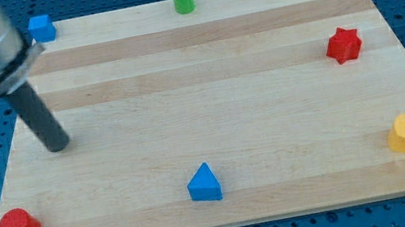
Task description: Place the yellow hexagon to the top of the blue triangle
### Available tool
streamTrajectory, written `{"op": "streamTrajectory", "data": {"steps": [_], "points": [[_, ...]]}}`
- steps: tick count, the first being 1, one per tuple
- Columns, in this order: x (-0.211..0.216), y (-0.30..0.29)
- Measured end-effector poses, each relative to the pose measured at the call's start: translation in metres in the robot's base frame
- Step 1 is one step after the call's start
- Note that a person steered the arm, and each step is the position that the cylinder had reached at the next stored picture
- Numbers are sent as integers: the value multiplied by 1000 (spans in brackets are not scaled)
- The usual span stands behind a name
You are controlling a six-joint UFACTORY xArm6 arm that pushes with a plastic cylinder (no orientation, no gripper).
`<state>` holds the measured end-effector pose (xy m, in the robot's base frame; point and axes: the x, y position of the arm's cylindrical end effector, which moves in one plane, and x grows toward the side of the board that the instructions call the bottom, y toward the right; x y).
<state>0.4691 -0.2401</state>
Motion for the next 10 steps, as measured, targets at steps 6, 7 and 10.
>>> {"op": "streamTrajectory", "data": {"steps": [6, 7, 10], "points": [[-98, -65], [-141, -65], [-110, -46]]}}
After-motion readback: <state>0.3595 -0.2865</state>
